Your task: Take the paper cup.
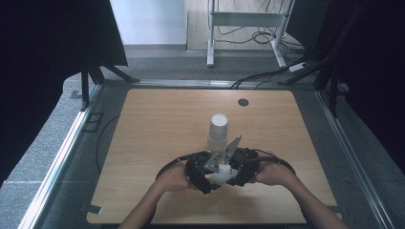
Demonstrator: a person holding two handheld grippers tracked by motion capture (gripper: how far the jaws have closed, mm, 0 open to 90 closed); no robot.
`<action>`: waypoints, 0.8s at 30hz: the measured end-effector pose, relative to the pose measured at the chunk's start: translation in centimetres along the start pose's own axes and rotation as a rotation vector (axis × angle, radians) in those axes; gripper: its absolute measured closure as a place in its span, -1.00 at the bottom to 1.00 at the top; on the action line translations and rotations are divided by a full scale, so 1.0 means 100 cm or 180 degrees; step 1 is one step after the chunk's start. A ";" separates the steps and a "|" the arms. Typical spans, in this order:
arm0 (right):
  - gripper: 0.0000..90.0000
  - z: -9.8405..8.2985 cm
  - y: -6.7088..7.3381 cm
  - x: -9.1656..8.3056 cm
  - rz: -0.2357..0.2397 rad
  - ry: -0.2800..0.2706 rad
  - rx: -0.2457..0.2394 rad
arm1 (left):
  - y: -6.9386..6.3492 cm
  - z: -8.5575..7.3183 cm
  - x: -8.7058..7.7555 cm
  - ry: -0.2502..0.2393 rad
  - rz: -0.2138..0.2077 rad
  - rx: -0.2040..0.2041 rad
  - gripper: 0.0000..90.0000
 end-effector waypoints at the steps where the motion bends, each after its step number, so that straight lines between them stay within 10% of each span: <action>1: -0.18 0.000 0.001 -0.001 -0.0005 -0.0014 0.0032 | 0.000 0.000 -0.001 -0.0016 -0.0008 -0.0008 -0.65; 24: -0.18 -0.017 0.003 -0.021 -0.0033 -0.0733 0.0099 | 0.004 -0.003 -0.018 -0.0616 -0.0227 -0.0288 -0.81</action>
Point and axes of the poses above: each handheld gripper's, and its own axes: x roughly forward along the jaws, z roughly out of its top, y roughly to its left, the point moved 3 cm from there along x, roughly forward along the jaws, and after that the axes turned 2 degrees about -x, right-handed, at the moved point
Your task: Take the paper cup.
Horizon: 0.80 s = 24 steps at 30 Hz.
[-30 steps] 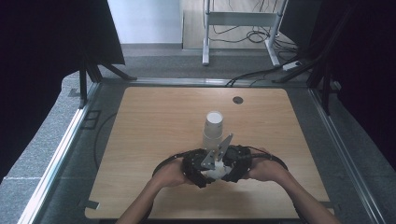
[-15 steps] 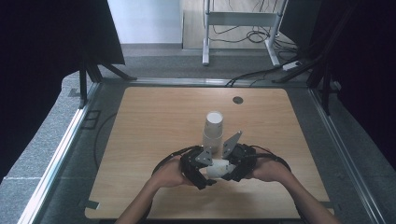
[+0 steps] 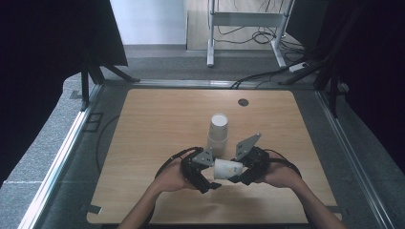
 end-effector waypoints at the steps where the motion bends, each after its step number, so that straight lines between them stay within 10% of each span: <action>1: -0.18 0.000 0.000 0.000 0.0000 0.0000 0.0000 | 0.000 0.000 0.000 0.0000 0.0000 0.0000 -0.81; 24: -0.18 -0.023 0.007 -0.001 -0.0067 -0.0688 -0.0132 | -0.001 -0.002 -0.011 -0.0521 -0.0158 -0.0073 -0.69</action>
Point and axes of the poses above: each handheld gripper's, and its own axes: x roughly forward along the jaws, z roughly out of its top, y roughly to its left, the point moved 3 cm from there along x, roughly forward along the jaws, and after that the axes turned 2 degrees about -x, right-handed, at the moved point
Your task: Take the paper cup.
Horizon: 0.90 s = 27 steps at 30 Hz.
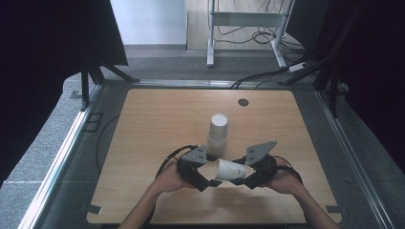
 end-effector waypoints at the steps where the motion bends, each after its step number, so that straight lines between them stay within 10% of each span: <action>1: -0.18 -0.001 0.000 0.000 -0.0004 -0.0020 -0.0019 | 0.000 0.000 0.000 -0.0013 -0.0014 -0.0007 -0.69; 27: -0.18 -0.001 0.004 0.007 0.0086 -0.0157 -0.0118 | -0.001 -0.002 0.002 -0.0224 -0.0143 -0.0015 -0.40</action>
Point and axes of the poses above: each handheld gripper's, and its own axes: x roughly forward along the jaws, z roughly out of its top, y roughly to its left, the point moved 3 cm from there along x, roughly forward along the jaws, and after that the axes turned 2 degrees about -x, right-handed, at the moved point
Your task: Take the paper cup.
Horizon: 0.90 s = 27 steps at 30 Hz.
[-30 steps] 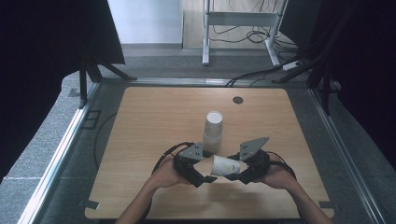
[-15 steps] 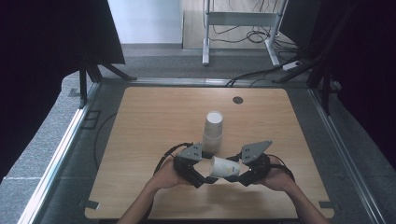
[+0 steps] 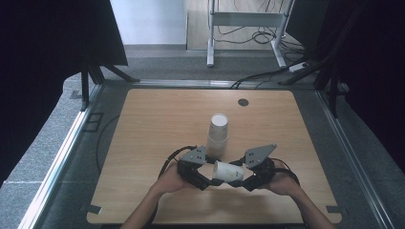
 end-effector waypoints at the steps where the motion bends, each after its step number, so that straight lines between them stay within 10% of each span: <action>1: -0.18 0.000 0.000 0.000 0.0007 0.0000 0.0003 | 0.000 0.000 0.000 0.0006 0.0001 0.0019 -0.39; 27: -0.25 -0.003 -0.002 0.004 0.0050 0.0121 0.0022 | -0.003 0.007 -0.003 0.0220 0.0090 0.0174 -0.27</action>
Point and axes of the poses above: each handheld gripper's, and its own axes: x roughly forward along the jaws, z roughly out of its top, y roughly to its left, the point moved 3 cm from there along x, roughly forward along the jaws, and after that the axes turned 2 degrees about -x, right-handed, at the moved point
